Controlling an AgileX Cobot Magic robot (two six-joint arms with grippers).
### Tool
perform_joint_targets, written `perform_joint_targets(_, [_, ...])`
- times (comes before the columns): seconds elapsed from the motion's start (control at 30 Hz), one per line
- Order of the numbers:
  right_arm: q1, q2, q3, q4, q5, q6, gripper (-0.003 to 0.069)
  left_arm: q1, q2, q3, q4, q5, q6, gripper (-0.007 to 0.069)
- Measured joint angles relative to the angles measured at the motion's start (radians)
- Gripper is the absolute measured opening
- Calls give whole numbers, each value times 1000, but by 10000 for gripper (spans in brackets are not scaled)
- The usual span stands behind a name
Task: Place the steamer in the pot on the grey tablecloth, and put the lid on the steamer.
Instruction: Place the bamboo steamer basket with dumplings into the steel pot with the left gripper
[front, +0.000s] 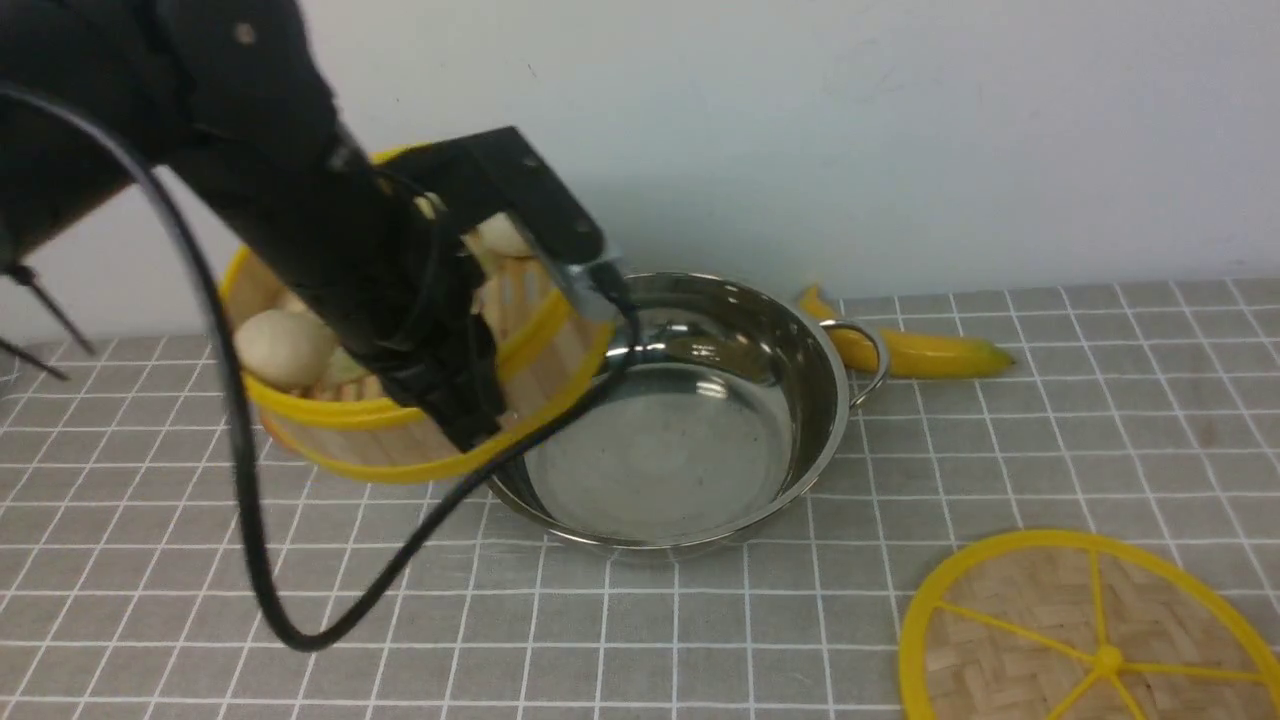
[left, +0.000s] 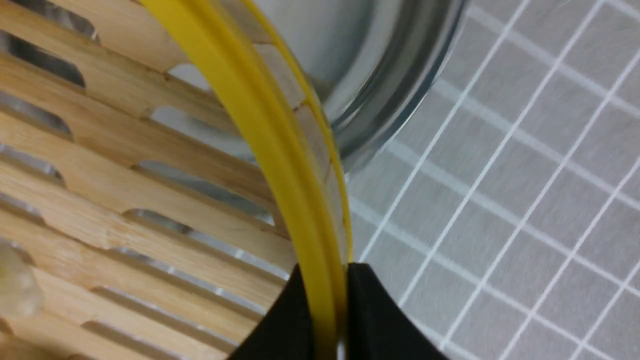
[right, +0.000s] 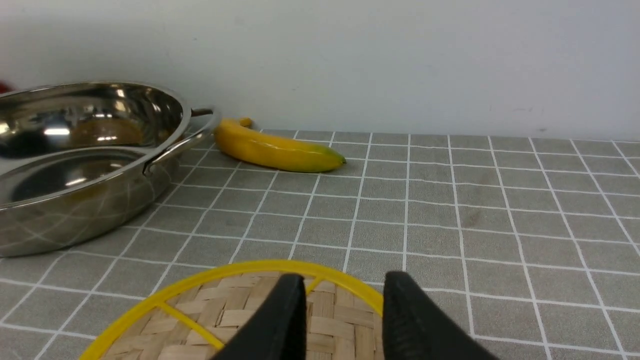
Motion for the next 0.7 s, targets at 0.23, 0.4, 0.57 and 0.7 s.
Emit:
perform_joint_targets(0.23, [0,0,0,0,0,0,243,-91,157,-109,22,-41,136,43])
perform_joint_targets(0.4, [0,0,0,0,0,0,243,-94,237,-146,40,-108,194,43])
perform_joint_targets(0.57, [0,0,0,0,0,0,243,-94,288,-147,27,-118,226,43])
perform_joint_targets(0.7, [0,0,0,0,0,0,243,-95,328,-147,15,-137,227,43])
